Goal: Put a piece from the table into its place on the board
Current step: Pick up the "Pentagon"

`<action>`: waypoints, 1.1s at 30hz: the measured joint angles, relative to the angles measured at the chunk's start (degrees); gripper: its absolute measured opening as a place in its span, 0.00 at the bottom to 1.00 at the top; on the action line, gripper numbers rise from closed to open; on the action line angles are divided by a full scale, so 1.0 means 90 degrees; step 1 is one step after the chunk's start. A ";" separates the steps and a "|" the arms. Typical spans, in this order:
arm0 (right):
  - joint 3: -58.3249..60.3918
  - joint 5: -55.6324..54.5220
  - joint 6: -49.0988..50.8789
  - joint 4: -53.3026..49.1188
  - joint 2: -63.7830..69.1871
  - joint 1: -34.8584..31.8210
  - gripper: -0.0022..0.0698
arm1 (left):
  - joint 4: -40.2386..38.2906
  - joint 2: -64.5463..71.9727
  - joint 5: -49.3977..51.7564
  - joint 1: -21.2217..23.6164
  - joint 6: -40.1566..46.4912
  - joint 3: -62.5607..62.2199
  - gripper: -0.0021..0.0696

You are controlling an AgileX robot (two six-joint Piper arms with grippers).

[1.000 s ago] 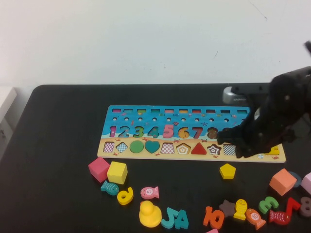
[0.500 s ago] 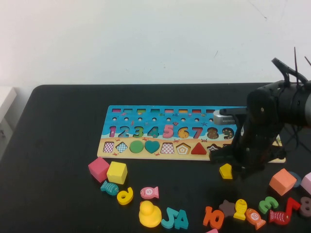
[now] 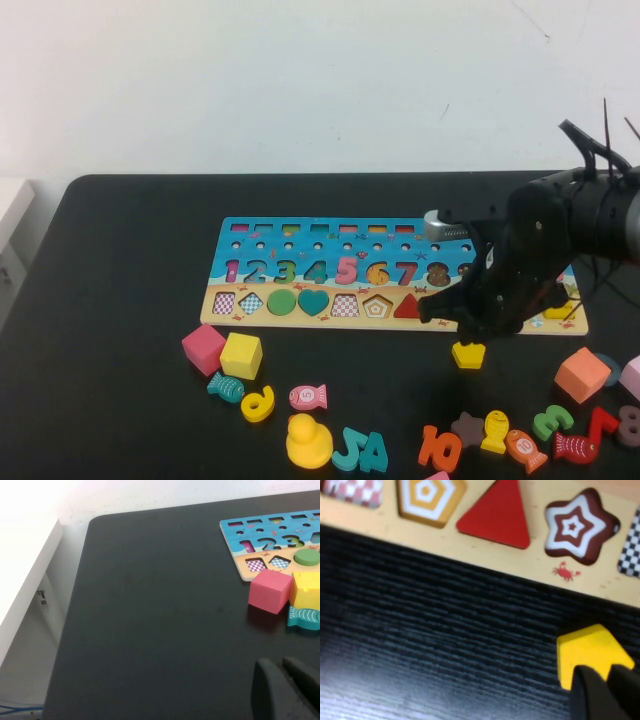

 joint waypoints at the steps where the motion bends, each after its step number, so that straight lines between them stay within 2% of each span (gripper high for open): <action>1: -0.0011 0.0012 0.0127 0.0002 0.0025 0.0000 0.18 | 0.0000 0.0000 0.0000 0.0000 0.0000 0.0000 0.03; 4: -0.0025 0.0160 0.0181 -0.0031 0.0145 0.0000 0.30 | 0.0000 0.0000 0.0000 0.0000 0.0000 0.0000 0.03; 8: -0.0034 0.0490 0.0301 -0.0329 0.0291 0.0000 0.64 | 0.0000 0.0000 0.0000 0.0000 0.0000 0.0000 0.03; 10: -0.0034 0.0537 0.0372 -0.0398 0.0306 0.0000 0.77 | 0.0000 0.0000 0.0000 0.0000 0.0000 0.0000 0.03; 13: -0.0034 0.0492 0.0486 -0.0452 0.0306 0.0000 0.85 | 0.0000 0.0000 0.0000 0.0000 0.0000 0.0000 0.03; 27: -0.0051 -0.0049 0.0596 -0.0383 0.0584 0.0000 0.87 | 0.0000 0.0000 0.0000 0.0000 0.0000 0.0000 0.03; 30: -0.0051 -0.0088 0.0571 -0.0383 0.0584 0.0000 0.82 | 0.0000 0.0000 0.0000 0.0000 0.0000 0.0000 0.03; 33: -0.0051 -0.0109 0.0561 -0.0383 0.0593 0.0000 0.71 | 0.0000 0.0000 0.0000 0.0000 0.0000 0.0000 0.03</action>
